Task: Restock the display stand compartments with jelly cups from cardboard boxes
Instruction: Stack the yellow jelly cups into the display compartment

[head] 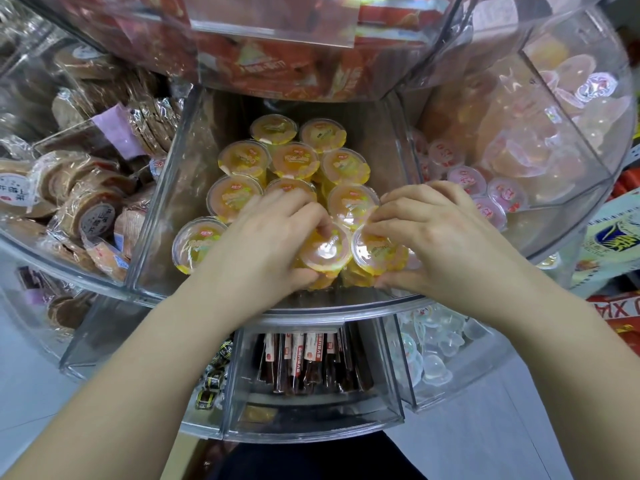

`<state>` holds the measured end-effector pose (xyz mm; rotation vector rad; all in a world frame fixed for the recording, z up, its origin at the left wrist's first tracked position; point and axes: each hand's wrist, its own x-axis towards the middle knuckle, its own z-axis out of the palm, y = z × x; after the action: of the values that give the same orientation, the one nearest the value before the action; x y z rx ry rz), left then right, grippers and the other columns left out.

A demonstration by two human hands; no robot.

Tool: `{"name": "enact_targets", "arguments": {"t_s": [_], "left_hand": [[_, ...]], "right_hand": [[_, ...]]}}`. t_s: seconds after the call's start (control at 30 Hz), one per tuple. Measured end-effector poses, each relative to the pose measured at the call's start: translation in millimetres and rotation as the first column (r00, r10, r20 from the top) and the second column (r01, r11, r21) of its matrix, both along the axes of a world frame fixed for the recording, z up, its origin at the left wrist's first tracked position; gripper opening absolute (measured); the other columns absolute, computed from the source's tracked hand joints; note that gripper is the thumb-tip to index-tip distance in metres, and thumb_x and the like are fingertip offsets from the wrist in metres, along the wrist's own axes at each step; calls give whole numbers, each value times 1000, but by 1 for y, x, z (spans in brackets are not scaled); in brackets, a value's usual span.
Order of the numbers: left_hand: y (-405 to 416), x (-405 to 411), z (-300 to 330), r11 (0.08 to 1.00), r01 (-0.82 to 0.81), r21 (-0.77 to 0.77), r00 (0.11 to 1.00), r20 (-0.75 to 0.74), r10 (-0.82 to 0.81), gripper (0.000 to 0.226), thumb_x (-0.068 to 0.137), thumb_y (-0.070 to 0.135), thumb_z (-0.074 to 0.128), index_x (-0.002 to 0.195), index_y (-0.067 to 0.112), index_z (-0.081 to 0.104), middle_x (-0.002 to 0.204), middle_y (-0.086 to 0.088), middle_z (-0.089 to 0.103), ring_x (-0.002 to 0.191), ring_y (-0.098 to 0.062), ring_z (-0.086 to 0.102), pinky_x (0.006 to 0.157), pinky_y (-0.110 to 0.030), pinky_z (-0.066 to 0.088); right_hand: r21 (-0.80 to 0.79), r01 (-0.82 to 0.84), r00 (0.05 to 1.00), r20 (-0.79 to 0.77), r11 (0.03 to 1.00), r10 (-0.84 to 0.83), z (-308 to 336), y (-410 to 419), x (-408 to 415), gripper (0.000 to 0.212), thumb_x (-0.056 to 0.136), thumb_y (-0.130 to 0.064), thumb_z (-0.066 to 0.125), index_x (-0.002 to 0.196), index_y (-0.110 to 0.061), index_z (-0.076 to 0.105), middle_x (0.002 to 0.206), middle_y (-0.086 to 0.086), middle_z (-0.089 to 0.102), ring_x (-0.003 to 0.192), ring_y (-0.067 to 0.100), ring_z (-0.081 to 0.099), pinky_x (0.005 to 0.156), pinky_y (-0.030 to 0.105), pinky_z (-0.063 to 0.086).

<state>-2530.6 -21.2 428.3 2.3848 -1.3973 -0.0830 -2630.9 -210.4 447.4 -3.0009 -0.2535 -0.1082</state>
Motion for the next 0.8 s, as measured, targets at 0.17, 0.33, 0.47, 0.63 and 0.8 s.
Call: {"name": "enact_targets", "arguments": {"t_s": [0.17, 0.33, 0.47, 0.63, 0.8], "left_hand": [[11, 3, 8, 999, 27, -20, 999, -31, -27, 47, 57, 33, 84, 95, 15, 65, 102, -3, 61, 96, -26, 53, 82, -44, 41], [59, 14, 24, 957, -191, -218, 976, -145, 162, 29, 72, 37, 76, 95, 24, 65, 99, 7, 61, 95, -13, 53, 86, -30, 42], [85, 13, 30, 977, -188, -105, 973, -159, 170, 37, 61, 34, 82, 93, 20, 70, 97, 5, 67, 89, -7, 59, 82, -26, 46], [84, 10, 26, 997, -67, 25, 998, 20, 66, 42, 56, 12, 87, 96, 13, 73, 100, -3, 70, 87, -22, 69, 76, -40, 55], [77, 13, 19, 998, -16, -54, 997, 78, 21, 33, 55, 0, 86, 85, 7, 75, 90, -7, 72, 80, -25, 69, 72, -40, 56]], "right_hand": [[44, -12, 1000, 8, 999, 12, 1, 0, -4, 60, 57, -45, 81, 105, -10, 70, 109, 3, 68, 117, 25, 56, 99, 49, 33], [157, -9, 980, 196, 988, -22, 12, 8, -1, 41, 73, -36, 69, 107, -13, 69, 108, 1, 67, 108, 28, 60, 94, 45, 41], [260, -129, 989, 102, 957, 106, 9, 38, 16, 39, 74, -29, 71, 109, -12, 69, 109, 5, 66, 101, 28, 60, 83, 44, 52], [200, -190, 979, -36, 961, 201, 0, 65, 33, 44, 73, -32, 76, 114, -19, 67, 118, 4, 64, 107, 28, 58, 83, 45, 50], [148, -202, 978, 85, 968, 191, -8, 71, 42, 25, 70, -22, 78, 95, -18, 75, 97, 8, 70, 86, 32, 62, 67, 44, 52]]}}
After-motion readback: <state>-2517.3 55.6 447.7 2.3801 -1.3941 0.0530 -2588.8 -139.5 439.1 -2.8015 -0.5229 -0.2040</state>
